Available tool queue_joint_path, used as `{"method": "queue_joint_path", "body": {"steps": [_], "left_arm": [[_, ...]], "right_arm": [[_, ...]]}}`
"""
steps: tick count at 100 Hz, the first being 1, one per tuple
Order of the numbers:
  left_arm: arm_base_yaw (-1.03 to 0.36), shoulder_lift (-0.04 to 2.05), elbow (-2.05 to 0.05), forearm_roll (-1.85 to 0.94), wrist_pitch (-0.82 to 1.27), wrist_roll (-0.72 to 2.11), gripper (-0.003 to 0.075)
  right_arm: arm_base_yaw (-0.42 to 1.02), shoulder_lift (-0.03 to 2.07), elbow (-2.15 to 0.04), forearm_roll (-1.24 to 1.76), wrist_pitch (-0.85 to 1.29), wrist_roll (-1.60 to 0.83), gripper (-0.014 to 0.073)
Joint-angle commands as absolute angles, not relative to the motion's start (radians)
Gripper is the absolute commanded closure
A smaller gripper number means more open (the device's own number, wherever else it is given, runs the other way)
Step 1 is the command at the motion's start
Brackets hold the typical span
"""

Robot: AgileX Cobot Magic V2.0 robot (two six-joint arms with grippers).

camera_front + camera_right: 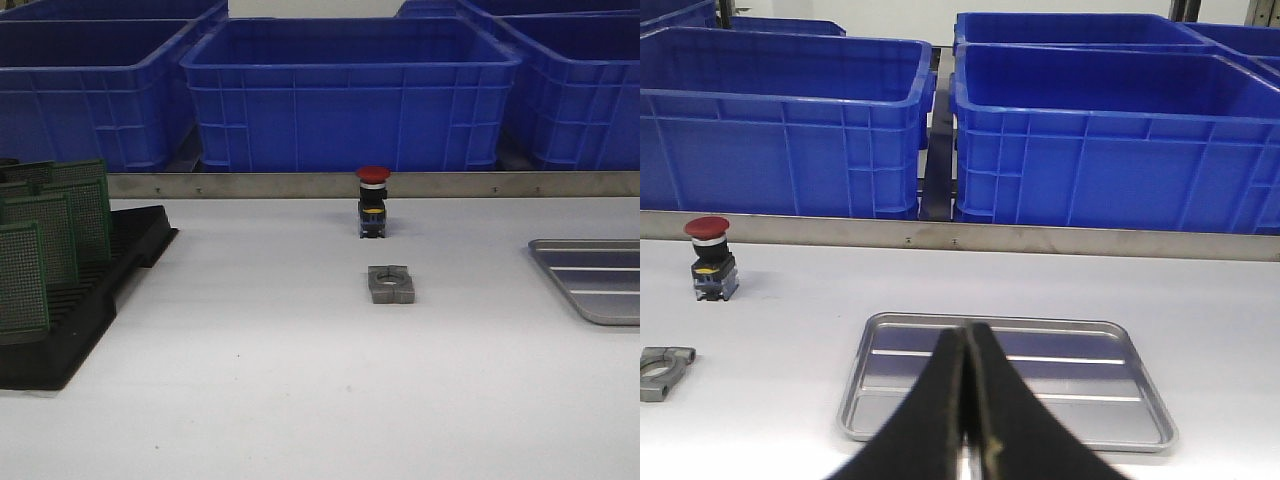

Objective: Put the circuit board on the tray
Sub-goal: 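Move the left gripper toward the black rack of green boards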

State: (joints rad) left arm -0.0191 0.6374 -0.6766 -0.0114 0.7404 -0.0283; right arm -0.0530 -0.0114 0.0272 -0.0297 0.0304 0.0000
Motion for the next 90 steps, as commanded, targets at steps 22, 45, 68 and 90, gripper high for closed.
{"method": "queue_joint_path", "body": {"steps": [22, 45, 68, 90], "left_arm": [[-0.027, 0.97, -0.885, -0.29, 0.824, 0.51, 0.0667], [-0.027, 1.171, -0.964, -0.508, 0.882, 1.075, 0.0451], [-0.027, 1.333, -0.995, -0.535, 0.9, 1.393, 0.044], [-0.027, 1.416, -0.995, -0.513, 0.88, 1.619, 0.044]], "right_arm": [[-0.052, -0.037, 0.015, -0.042, -0.04, 0.0, 0.0706], [-0.052, -0.037, 0.015, -0.042, -0.04, 0.0, 0.0706], [-0.052, -0.037, 0.015, -0.042, -0.04, 0.0, 0.0706], [-0.052, -0.037, 0.015, -0.042, -0.04, 0.0, 0.0706]]}}
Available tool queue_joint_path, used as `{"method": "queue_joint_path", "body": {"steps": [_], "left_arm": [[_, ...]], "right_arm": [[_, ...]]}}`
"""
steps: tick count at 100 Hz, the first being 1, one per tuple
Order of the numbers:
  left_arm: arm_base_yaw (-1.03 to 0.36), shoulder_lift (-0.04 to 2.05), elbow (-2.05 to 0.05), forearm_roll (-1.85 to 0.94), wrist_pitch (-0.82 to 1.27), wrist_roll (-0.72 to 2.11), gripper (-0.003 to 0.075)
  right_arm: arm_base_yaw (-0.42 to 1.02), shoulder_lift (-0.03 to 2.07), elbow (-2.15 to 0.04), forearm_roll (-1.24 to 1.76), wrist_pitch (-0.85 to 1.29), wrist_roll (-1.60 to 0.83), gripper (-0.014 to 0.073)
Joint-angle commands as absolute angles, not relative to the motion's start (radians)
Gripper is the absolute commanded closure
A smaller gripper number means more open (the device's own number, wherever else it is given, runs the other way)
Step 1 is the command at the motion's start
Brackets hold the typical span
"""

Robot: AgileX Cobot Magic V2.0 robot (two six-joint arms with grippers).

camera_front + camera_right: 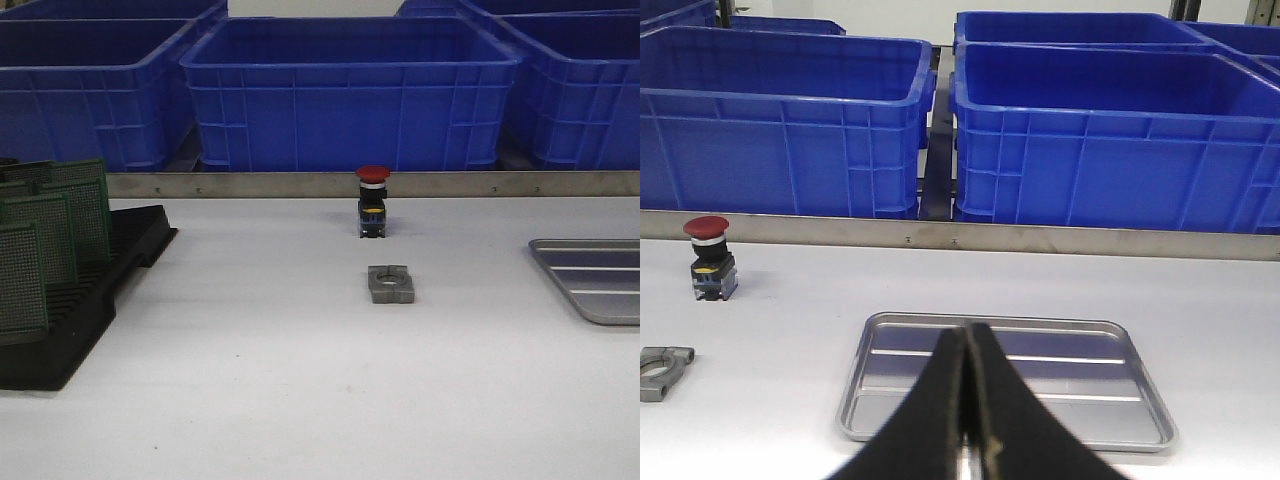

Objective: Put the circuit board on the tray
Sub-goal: 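Move the left gripper toward the black rack of green boards, then grasp the nearest green circuit board in the rack with the left gripper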

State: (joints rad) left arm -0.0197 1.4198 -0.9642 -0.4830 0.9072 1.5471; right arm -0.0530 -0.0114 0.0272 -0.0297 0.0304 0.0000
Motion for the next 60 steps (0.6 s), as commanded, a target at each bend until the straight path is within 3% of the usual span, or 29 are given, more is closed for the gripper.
{"method": "queue_joint_path", "body": {"steps": [1, 60], "left_arm": [[-0.027, 1.418, -0.995, -0.513, 0.875, 1.619, 0.044], [-0.027, 1.436, -0.998, -0.453, 0.747, 1.634, 0.044]], "right_arm": [[-0.052, -0.037, 0.015, -0.042, -0.04, 0.0, 0.0706], [-0.052, -0.037, 0.015, -0.042, -0.04, 0.0, 0.0706]]}}
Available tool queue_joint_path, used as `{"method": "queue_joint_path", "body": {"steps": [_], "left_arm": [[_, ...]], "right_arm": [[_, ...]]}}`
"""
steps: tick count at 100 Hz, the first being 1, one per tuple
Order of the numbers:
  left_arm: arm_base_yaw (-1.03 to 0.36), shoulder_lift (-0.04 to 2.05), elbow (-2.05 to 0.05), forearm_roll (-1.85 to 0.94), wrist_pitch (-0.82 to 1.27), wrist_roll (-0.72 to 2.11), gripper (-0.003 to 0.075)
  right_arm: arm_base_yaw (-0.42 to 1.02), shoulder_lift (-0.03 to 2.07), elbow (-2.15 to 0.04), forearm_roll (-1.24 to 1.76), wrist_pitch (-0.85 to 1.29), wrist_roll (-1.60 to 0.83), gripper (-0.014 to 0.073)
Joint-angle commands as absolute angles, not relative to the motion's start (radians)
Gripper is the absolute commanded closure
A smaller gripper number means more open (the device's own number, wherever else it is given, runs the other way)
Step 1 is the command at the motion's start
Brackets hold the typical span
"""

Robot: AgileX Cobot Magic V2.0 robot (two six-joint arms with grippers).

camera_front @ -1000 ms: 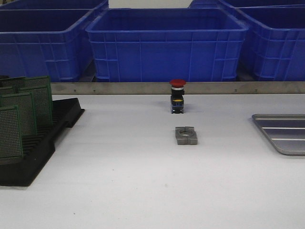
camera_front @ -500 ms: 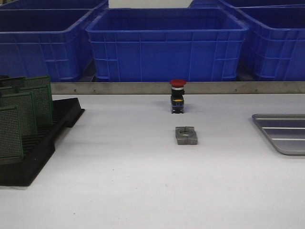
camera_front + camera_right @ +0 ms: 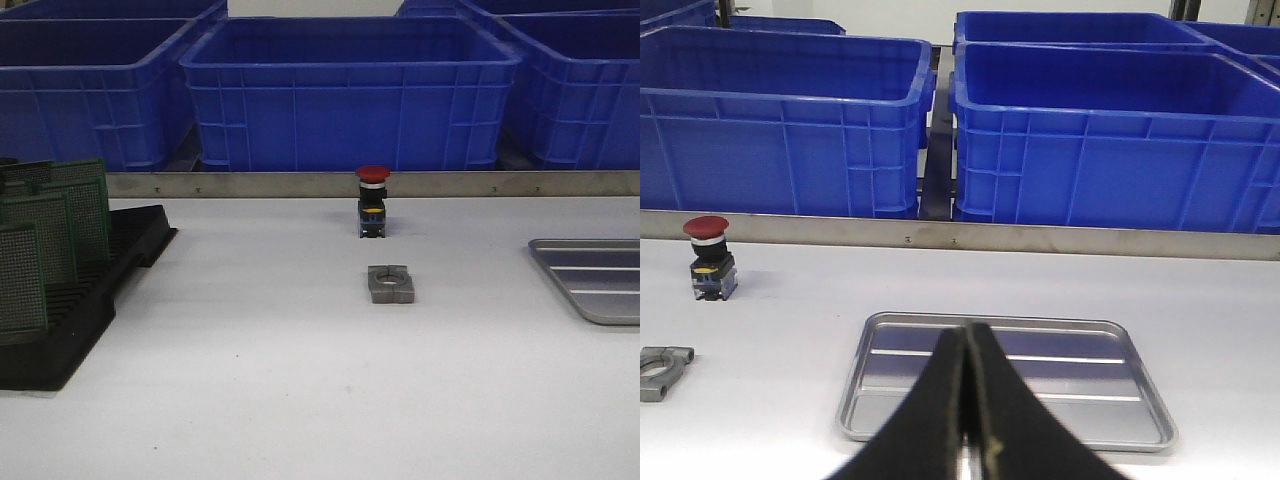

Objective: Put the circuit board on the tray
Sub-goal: 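Grasp the nearest green circuit board in the rack with the left gripper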

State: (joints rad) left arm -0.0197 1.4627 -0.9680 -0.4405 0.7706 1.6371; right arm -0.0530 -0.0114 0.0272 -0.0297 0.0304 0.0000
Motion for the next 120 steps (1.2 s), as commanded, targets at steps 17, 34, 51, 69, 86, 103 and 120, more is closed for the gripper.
{"method": "queue_joint_path", "body": {"steps": [17, 34, 51, 69, 86, 103, 120], "left_arm": [[-0.027, 1.44, -0.998, -0.441, 0.754, 1.634, 0.044], [-0.031, 1.474, -1.022, -0.439, 0.78, 1.634, 0.044], [-0.073, 1.531, -1.082, -0.423, 0.815, 1.634, 0.044], [-0.095, 1.595, -1.115, -0.423, 0.875, 1.632, 0.044], [-0.095, 1.621, -1.115, -0.407, 0.913, 1.632, 0.044], [-0.095, 1.621, -1.115, -0.407, 0.905, 1.632, 0.0509], [-0.095, 1.621, -1.115, -0.407, 0.88, 1.632, 0.0694]], "right_arm": [[-0.052, -0.037, 0.015, -0.042, -0.04, 0.0, 0.0706], [-0.052, -0.037, 0.015, -0.042, -0.04, 0.0, 0.0706], [-0.052, -0.037, 0.015, -0.042, -0.04, 0.0, 0.0706], [-0.052, -0.037, 0.015, -0.042, -0.04, 0.0, 0.0706], [-0.052, -0.037, 0.015, -0.042, -0.04, 0.0, 0.0706], [-0.052, -0.037, 0.015, -0.042, -0.04, 0.0, 0.0706], [-0.052, -0.037, 0.015, -0.042, -0.04, 0.0, 0.0706]]}}
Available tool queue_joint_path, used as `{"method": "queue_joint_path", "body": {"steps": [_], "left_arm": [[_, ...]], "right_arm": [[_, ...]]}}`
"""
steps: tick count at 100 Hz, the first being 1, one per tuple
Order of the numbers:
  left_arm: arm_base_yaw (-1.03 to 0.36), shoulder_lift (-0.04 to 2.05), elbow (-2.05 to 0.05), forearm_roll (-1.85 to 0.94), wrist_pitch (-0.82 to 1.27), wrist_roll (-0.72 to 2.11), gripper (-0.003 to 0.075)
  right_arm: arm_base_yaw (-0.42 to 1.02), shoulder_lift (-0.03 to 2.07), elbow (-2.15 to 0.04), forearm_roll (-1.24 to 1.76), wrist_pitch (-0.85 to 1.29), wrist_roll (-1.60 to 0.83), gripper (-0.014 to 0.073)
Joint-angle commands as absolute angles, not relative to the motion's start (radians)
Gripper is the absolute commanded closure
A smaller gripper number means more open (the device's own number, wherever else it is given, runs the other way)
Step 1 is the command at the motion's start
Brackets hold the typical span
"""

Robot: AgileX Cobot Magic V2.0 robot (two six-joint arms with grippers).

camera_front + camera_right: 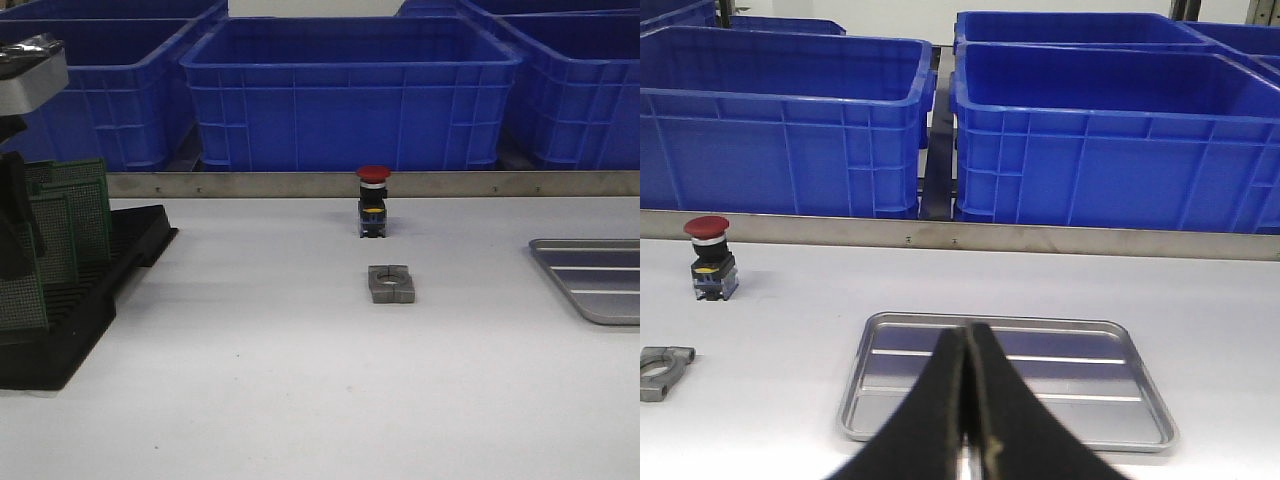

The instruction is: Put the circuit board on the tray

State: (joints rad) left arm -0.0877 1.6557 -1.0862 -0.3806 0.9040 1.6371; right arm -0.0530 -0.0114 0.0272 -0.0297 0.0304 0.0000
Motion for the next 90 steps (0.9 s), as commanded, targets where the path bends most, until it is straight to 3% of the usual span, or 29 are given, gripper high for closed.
{"method": "queue_joint_path", "body": {"steps": [1, 5, 23, 44, 63, 90], "left_arm": [[-0.095, 1.621, -1.115, -0.407, 0.878, 1.632, 0.0709], [-0.095, 1.621, -1.115, -0.407, 0.881, 1.632, 0.0742], [-0.095, 1.616, -1.179, -0.402, 0.95, 1.632, 0.074], [-0.095, 1.616, -1.33, -0.422, 1.181, 1.632, 0.074], [-0.097, 1.616, -1.423, -0.617, 1.272, 1.632, 0.0741], [-0.249, 1.618, -1.431, -0.757, 1.254, 1.634, 0.074]], "right_arm": [[-0.052, -0.037, 0.015, -0.042, -0.04, 0.0, 0.0706], [-0.052, -0.037, 0.015, -0.042, -0.04, 0.0, 0.0706], [-0.052, -0.037, 0.015, -0.042, -0.04, 0.0, 0.0706], [-0.052, -0.037, 0.015, -0.042, -0.04, 0.0, 0.0706], [-0.052, -0.037, 0.015, -0.042, -0.04, 0.0, 0.0706], [-0.052, -0.037, 0.015, -0.042, -0.04, 0.0, 0.0706]]}}
